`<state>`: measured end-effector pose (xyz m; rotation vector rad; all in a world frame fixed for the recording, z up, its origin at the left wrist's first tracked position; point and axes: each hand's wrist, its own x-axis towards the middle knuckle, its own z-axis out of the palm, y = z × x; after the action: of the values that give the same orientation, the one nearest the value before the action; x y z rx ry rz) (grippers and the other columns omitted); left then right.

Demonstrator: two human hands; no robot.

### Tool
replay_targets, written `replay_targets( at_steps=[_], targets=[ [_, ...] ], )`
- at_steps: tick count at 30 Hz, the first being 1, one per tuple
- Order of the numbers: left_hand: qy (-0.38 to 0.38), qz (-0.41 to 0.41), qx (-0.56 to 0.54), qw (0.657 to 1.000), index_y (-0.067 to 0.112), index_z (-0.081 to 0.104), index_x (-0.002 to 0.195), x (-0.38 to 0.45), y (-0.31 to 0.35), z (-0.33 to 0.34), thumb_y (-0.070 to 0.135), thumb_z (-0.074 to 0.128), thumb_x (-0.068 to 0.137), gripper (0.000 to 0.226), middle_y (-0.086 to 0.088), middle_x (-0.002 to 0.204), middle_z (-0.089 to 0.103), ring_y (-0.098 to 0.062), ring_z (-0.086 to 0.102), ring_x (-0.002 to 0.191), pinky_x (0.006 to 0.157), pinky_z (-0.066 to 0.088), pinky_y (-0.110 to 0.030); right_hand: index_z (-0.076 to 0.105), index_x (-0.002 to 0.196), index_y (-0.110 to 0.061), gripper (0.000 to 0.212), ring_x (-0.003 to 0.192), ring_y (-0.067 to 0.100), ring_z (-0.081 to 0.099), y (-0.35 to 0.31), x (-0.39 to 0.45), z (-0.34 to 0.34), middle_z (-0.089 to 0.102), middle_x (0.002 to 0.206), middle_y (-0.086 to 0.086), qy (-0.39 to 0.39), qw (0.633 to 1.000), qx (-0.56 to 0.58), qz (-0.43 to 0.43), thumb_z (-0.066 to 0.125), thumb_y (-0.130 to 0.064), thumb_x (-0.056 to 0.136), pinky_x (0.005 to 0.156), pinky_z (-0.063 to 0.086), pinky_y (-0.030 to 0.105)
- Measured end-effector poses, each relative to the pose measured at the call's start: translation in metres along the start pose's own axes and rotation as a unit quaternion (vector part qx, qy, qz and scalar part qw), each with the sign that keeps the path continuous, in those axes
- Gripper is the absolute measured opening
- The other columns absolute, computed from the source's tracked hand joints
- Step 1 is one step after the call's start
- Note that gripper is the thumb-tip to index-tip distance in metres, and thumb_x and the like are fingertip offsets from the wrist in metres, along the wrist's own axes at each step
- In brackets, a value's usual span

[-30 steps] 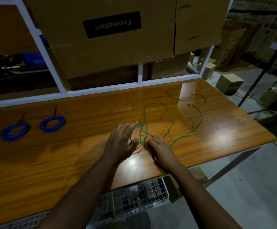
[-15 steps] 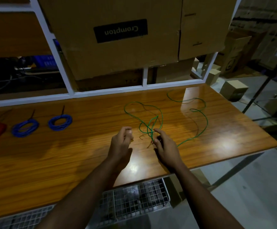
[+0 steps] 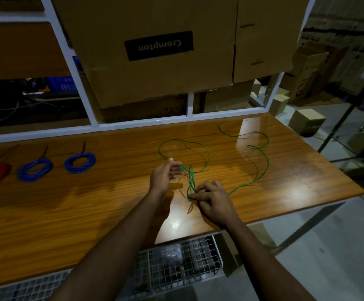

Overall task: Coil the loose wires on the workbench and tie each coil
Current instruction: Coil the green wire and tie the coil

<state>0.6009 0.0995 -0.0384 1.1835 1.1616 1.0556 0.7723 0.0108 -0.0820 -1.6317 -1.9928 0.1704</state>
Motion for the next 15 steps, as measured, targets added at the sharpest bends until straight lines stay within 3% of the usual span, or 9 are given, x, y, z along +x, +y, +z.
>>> replay_targets(
  at_steps=[2,4,6,8,9,10,12,13,15],
  targets=[
    [-0.010,0.035,0.029,0.999,0.018,0.072,0.096,-0.002,0.007,-0.006,0.016,0.060,0.097,0.011,0.000,0.092,0.072,-0.017,0.068,0.086,0.078,0.055,-0.030,0.076,0.109,-0.035,0.040,0.094,0.018,0.045,0.003,-0.001,0.002,0.068,0.110,-0.015,0.001,1.000,-0.004,0.000,0.055,-0.020,0.078,0.077,0.045,0.032],
    [-0.022,0.071,0.048,0.996,0.021,0.070,0.099,-0.004,0.014,-0.010,0.003,0.068,0.089,0.021,-0.003,0.098,0.073,-0.021,0.069,0.097,0.088,0.058,-0.036,0.076,0.111,-0.034,0.044,0.096,0.016,0.043,0.004,-0.002,0.002,0.070,0.111,-0.015,-0.004,1.000,-0.001,0.004,0.056,-0.016,0.076,0.079,0.046,0.031],
    [-0.044,0.065,0.027,0.997,0.024,0.063,0.115,-0.010,0.024,-0.012,-0.002,0.065,0.089,0.037,-0.005,0.101,0.073,-0.019,0.070,0.099,0.087,0.059,-0.035,0.077,0.107,-0.036,0.041,0.098,0.013,0.048,0.001,-0.002,0.000,0.069,0.102,-0.015,0.016,0.996,0.069,0.059,0.058,-0.011,0.080,0.079,0.048,0.026],
    [-0.064,0.053,-0.006,0.996,0.025,0.053,0.128,-0.018,0.035,-0.016,-0.001,0.060,0.093,0.044,-0.007,0.102,0.073,-0.015,0.070,0.094,0.085,0.058,-0.032,0.078,0.097,-0.036,0.041,0.099,0.012,0.059,-0.010,0.000,-0.011,0.070,0.103,-0.008,0.084,0.946,0.253,0.186,0.058,-0.002,0.087,0.076,0.050,0.015],
    [-0.069,0.054,-0.016,0.996,0.020,0.053,0.130,-0.022,0.041,-0.019,-0.001,0.057,0.095,0.041,-0.008,0.103,0.071,-0.015,0.069,0.091,0.086,0.057,-0.033,0.076,0.095,-0.037,0.044,0.095,0.014,0.063,-0.013,0.002,-0.018,0.071,0.106,0.000,0.145,0.911,0.310,0.232,0.056,0.001,0.090,0.074,0.052,0.015],
    [-0.072,0.057,-0.024,0.996,0.014,0.054,0.129,-0.024,0.047,-0.021,0.000,0.054,0.097,0.035,-0.008,0.103,0.070,-0.016,0.068,0.088,0.086,0.056,-0.032,0.073,0.096,-0.038,0.044,0.092,0.014,0.063,-0.019,0.005,-0.028,0.071,0.108,0.004,0.209,0.900,0.300,0.238,0.054,0.001,0.091,0.072,0.053,0.016],
    [-0.086,0.066,-0.032,0.994,0.009,0.060,0.121,-0.029,0.056,-0.025,0.000,0.051,0.098,0.026,-0.006,0.099,0.070,-0.014,0.065,0.084,0.083,0.054,-0.029,0.068,0.106,-0.034,0.032,0.099,0.016,0.056,-0.030,0.016,-0.050,0.067,0.112,-0.001,0.284,0.931,0.169,0.155,0.057,-0.008,0.090,0.081,0.052,0.030],
    [-0.100,0.068,-0.039,0.992,0.010,0.061,0.117,-0.032,0.061,-0.025,0.000,0.050,0.099,0.024,-0.005,0.097,0.070,-0.014,0.065,0.083,0.082,0.053,-0.029,0.065,0.116,-0.029,0.030,0.108,0.017,0.052,-0.039,0.024,-0.060,0.064,0.118,-0.004,0.271,0.949,0.126,0.097,0.059,-0.017,0.090,0.086,0.048,0.035],
    [-0.133,0.072,-0.063,0.987,0.011,0.063,0.113,-0.039,0.073,-0.023,0.000,0.050,0.099,0.023,-0.003,0.094,0.070,-0.012,0.066,0.083,0.078,0.055,-0.027,0.051,0.139,-0.028,0.049,0.124,0.019,0.041,-0.057,0.045,-0.072,0.052,0.137,-0.004,0.181,0.983,0.033,0.021,0.060,-0.036,0.091,0.094,0.038,0.035]
  ],
)
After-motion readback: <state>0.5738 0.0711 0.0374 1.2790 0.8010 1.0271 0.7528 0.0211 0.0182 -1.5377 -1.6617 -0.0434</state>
